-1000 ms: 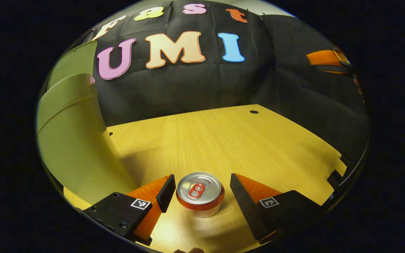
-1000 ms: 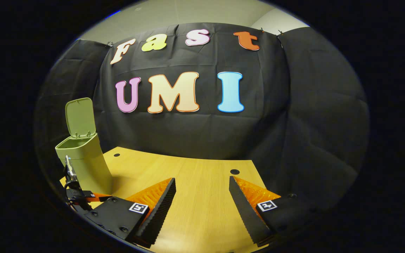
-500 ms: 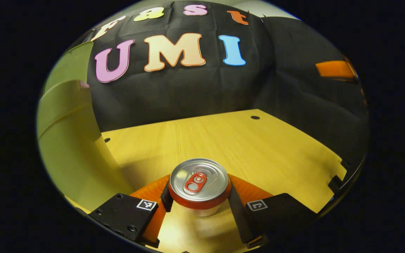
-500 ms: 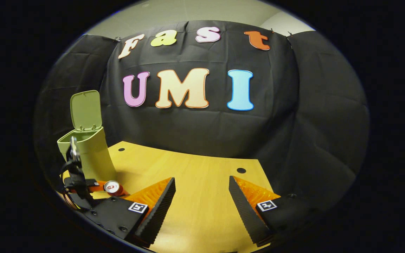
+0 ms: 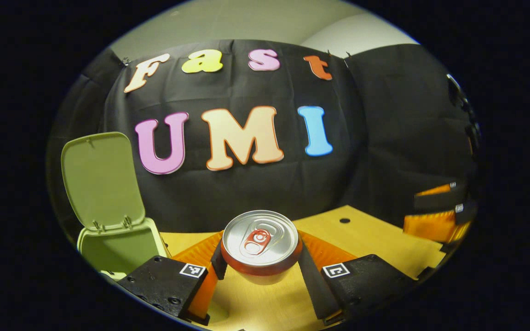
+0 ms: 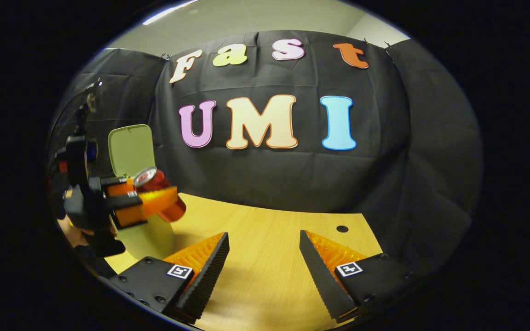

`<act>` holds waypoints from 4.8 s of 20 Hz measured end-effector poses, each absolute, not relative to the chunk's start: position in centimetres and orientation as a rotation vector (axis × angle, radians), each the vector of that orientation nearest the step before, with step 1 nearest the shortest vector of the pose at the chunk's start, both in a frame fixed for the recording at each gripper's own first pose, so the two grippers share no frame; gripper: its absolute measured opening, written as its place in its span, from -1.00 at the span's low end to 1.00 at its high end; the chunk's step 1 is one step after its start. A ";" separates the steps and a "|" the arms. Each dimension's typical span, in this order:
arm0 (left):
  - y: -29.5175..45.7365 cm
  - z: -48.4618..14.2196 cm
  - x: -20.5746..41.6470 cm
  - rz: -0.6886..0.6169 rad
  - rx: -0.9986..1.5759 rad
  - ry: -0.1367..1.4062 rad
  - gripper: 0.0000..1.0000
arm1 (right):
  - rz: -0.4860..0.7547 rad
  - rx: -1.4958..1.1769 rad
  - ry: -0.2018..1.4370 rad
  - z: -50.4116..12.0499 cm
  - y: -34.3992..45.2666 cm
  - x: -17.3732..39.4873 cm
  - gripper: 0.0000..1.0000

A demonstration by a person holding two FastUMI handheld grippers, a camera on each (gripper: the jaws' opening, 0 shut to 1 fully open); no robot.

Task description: Press the lid of the desktop garbage bin to open it, pick up the crumpled paper on the desktop and throw it into the bin, then pick up the pop can on the desktop and drop it into the bin, and finally close the garbage bin lid.

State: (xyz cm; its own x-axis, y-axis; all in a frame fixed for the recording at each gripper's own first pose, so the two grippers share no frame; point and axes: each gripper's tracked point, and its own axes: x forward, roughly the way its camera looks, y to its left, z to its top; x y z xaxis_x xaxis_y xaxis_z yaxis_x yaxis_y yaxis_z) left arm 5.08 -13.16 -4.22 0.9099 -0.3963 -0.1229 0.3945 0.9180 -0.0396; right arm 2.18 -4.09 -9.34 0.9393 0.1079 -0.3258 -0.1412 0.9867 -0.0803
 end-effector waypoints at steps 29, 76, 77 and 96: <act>11.5 9.6 11.8 0.057 -0.020 -0.032 0.94 | 0.117 -0.088 0.328 -11.1 -0.1 3.9 0.94; 4.6 -9.1 4.3 -0.016 -0.030 0.321 0.94 | 0.193 -0.149 0.433 -15.1 -1.8 3.2 0.96; 4.7 -8.9 4.5 -0.010 -0.034 0.327 0.95 | 0.195 -0.146 0.435 -15.2 -1.7 3.2 0.94; 4.9 -8.9 4.4 0.001 -0.006 0.287 1.00 | 0.195 -0.090 0.364 -12.4 0.2 4.0 0.94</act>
State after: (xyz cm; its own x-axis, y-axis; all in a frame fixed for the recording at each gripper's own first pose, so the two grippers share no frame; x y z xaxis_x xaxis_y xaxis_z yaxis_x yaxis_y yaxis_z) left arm 4.35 4.92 -8.92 0.9590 -0.0001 -0.2833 -0.0016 1.0000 -0.0058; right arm 4.03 0.21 -12.36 0.9159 0.1729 -0.3622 -0.2052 0.9773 -0.0526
